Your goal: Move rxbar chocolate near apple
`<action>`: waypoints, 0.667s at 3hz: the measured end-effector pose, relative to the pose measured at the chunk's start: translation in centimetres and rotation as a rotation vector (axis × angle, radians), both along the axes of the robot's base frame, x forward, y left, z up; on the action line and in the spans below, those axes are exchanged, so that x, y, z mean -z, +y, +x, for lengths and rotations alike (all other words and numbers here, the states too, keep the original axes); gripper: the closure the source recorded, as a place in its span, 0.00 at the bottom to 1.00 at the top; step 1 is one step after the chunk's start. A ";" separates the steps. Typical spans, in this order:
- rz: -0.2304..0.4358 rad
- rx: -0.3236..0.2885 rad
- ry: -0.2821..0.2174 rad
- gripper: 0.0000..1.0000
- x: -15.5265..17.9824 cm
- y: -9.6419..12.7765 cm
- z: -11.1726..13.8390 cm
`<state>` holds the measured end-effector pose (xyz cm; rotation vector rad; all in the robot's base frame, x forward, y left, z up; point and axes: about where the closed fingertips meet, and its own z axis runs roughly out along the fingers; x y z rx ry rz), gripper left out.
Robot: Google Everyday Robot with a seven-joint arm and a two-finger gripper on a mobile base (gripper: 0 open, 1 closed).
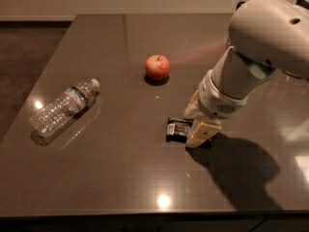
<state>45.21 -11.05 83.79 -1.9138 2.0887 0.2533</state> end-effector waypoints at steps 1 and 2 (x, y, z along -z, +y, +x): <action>-0.008 0.002 0.011 0.62 0.0 0.3 0.4; -0.015 0.046 -0.001 0.87 -1.0 -0.5 1.9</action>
Offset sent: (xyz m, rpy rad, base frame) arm 0.0404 -0.0166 0.0247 -0.0205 -0.0208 -0.1064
